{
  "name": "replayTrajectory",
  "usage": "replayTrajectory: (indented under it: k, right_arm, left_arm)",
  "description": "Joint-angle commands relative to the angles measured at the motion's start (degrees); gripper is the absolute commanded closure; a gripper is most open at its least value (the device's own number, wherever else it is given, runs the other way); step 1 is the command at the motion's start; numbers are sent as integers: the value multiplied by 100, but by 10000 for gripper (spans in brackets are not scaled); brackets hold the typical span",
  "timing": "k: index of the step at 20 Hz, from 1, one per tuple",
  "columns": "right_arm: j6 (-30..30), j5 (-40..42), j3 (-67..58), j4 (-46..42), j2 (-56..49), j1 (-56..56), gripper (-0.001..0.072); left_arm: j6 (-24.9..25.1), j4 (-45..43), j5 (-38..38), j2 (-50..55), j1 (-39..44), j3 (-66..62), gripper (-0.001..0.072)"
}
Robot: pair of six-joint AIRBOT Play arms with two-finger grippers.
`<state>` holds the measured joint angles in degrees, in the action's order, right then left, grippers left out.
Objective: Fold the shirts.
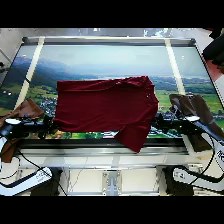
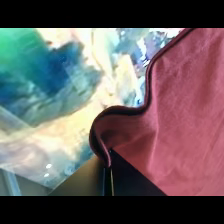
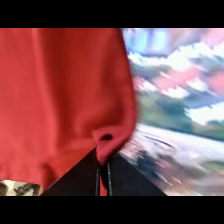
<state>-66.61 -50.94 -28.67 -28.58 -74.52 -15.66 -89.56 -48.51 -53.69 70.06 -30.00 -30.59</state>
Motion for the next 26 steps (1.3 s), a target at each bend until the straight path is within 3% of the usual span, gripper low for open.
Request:
replayTrajectory:
  k: [1,3,4,5,9,10,12,13,15,18,22,26]
  right_arm:
    - [245,-339,-302,225,22,214,696]
    - [334,-1351,-743,192,409,214,698]
    - [326,-1853,-988,61,750,214,698]
    - [269,-2330,-1259,-101,1222,214,697]
    - [-798,-3185,-2533,-1145,3477,214,696]
    - [-1043,-3224,-2973,-1408,4013,214,696]
    - [-1233,-3086,-4011,-1991,4776,214,697]
    - [-1403,-2979,-4605,-2411,4957,214,698]
    - [-1646,-2953,-5877,-3375,4892,214,701]
    - [-1622,-3067,-7058,-3912,4251,214,701]
    - [-1338,-3080,-6935,-3591,2946,214,700]
    - [-1014,-2776,-6308,-2992,1268,282,700]
  left_arm:
    - [140,459,85,-37,-17,-37,696]
    - [1764,1036,-382,-426,-24,-223,697]
    - [2264,1040,-693,-787,-24,-387,698]
    - [2446,896,-986,-1298,-24,-588,697]
    - [2413,-761,-1154,-3926,-160,-1598,696]
    - [2159,-1252,-911,-4551,-317,-1902,696]
    - [728,-2857,-323,-5484,-568,-2782,697]
    - [551,-3788,-420,-5611,-535,-3429,698]
    - [555,-4699,-623,-5335,85,-4835,698]
    - [728,-4708,-1464,-4155,1482,-6448,697]
    - [728,-4758,-2131,-2465,2629,-6301,698]
    - [592,-4878,-1805,-581,2669,-5866,698]
